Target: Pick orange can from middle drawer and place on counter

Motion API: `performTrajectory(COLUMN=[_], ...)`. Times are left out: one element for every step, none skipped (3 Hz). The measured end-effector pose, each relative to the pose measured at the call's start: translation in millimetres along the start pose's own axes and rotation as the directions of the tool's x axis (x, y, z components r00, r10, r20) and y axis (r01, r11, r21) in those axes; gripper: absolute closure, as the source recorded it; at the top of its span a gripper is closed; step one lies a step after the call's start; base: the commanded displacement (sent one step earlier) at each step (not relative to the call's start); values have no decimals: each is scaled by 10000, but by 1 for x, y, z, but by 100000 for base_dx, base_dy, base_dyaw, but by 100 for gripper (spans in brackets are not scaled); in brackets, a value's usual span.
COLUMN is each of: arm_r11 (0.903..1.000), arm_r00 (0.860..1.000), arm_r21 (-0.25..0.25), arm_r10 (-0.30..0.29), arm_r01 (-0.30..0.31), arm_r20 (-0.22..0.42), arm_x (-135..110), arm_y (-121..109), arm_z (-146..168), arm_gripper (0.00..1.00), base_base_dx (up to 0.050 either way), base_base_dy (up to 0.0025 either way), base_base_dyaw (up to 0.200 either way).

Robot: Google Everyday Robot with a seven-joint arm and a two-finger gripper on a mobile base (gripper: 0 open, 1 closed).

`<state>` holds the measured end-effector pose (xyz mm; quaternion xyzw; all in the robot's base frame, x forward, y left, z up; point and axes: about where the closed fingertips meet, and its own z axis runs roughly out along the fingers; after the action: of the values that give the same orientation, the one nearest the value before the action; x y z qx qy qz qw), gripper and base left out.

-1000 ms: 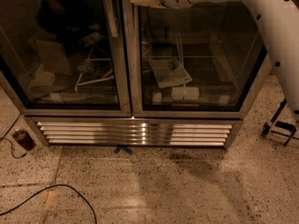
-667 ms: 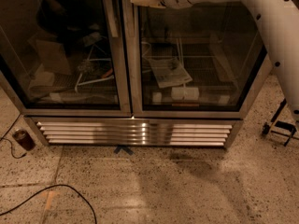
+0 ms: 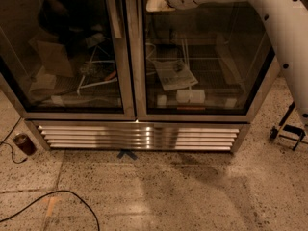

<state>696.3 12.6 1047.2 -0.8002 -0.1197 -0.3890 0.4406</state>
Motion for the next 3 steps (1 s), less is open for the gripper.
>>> performTrajectory(arm_r11=[10000,10000,10000], arm_r00=[10000,10000,10000], arm_r21=[1,1,2], arm_r10=[0,0,0], arm_r01=[0,0,0], arm_r20=[2,2,2], arm_x=[0,0,0], arm_y=[0,0,0], arm_z=[0,0,0], arm_gripper=[0,0,22], base_base_dx=[0,0,0], base_base_dy=[0,0,0], base_base_dyaw=[0,0,0])
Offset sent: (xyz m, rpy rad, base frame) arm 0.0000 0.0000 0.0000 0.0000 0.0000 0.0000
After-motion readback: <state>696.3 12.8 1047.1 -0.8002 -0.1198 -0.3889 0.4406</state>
